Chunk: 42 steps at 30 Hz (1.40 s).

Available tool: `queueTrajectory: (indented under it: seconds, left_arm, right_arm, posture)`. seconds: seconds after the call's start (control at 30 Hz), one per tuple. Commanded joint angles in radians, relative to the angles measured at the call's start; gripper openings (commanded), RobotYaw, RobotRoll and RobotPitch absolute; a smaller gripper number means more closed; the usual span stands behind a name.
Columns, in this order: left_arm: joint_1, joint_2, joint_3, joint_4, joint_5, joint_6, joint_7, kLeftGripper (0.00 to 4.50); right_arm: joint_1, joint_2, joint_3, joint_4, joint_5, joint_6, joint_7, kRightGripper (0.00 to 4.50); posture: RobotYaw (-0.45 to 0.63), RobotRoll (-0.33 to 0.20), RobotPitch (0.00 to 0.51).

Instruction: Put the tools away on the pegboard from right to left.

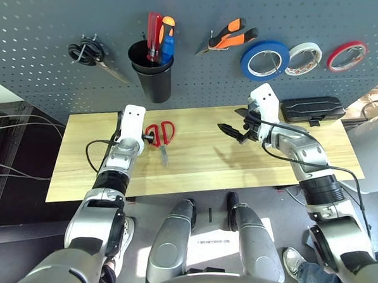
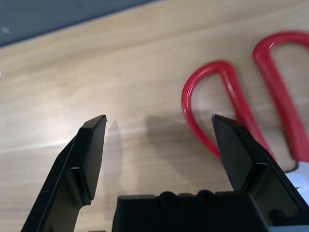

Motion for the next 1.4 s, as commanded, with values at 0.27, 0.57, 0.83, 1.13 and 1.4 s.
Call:
queueTrajectory:
  seconds: [0.27, 0.57, 0.83, 1.13, 1.4]
  left_arm:
    - [-0.103, -0.036, 0.027, 0.207, -0.048, 0.121, -0.055, 3.55]
    - [-0.118, -0.063, 0.014, 0.207, -0.054, 0.203, -0.15, 0.6]
    - [-0.054, -0.076, 0.038, 0.058, -0.073, 0.145, -0.121, 0.01]
    - [0.189, -0.077, 0.103, -0.425, -0.142, 0.016, -0.113, 0.01]
    - [0.417, -0.023, 0.107, -0.774, -0.143, -0.151, -0.183, 0.01]
  right_arm:
    - [0.016, -0.001, 0.02, -0.013, -0.003, -0.006, 0.021, 4.5]
    - [0.009, 0.003, 0.013, 0.005, -0.005, -0.021, 0.013, 4.5]
    - [0.006, 0.003, 0.012, 0.013, -0.007, -0.035, 0.012, 4.5]
    - [0.005, 0.005, 0.017, 0.016, -0.007, -0.057, 0.02, 4.5]
    - [0.002, 0.002, 0.021, -0.004, 0.001, -0.067, 0.044, 4.5]
  posture:
    - [0.13, 0.0, 0.308]
    - [0.13, 0.0, 0.308]
    - [0.13, 0.0, 0.303]
    - [0.15, 0.0, 0.298]
    - [0.17, 0.0, 0.297]
